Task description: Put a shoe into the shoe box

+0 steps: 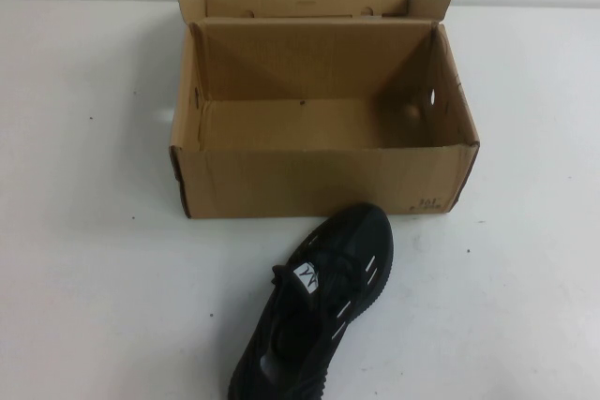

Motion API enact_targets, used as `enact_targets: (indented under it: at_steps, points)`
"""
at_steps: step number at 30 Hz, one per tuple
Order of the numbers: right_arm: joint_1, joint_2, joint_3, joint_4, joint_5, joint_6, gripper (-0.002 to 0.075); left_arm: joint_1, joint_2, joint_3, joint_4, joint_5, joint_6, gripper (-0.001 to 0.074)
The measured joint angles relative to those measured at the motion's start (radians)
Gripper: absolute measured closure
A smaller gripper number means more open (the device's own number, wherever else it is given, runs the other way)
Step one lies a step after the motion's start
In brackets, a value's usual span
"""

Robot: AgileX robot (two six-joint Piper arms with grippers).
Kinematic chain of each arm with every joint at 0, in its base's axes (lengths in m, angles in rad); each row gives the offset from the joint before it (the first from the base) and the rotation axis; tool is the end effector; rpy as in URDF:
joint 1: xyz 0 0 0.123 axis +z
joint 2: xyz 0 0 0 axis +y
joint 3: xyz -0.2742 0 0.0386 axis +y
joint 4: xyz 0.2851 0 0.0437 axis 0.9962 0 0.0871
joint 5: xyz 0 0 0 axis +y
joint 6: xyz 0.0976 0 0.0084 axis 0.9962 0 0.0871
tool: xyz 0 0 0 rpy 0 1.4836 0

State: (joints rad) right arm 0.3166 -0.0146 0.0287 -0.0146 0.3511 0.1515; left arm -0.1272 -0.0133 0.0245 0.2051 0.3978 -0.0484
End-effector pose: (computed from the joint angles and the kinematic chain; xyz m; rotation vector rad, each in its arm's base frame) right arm 0.1000 0.0323 0.1703 -0.1626 1.8531 0.3116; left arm 0.1039 -0.0055 0.1681 0.1984 1.8745 0.0839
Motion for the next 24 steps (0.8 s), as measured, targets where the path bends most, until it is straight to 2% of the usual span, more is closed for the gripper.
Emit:
enact_targets:
  at_steps: [12, 18, 24]
  points:
    - [0.000, 0.000, 0.000, -0.012, -0.058, 0.000, 0.0743, 0.000, 0.000, 0.000, 0.000, -0.052, 0.000, 0.0738]
    - [0.000, 0.000, 0.000, -0.031, -0.232, -0.002, 0.0743, 0.000, 0.000, 0.000, 0.000, -0.138, 0.000, 0.0738]
    - [0.000, 0.000, 0.000, -0.051, -0.504, -0.002, 0.0743, 0.000, 0.000, 0.000, 0.000, -0.300, 0.000, 0.0738]
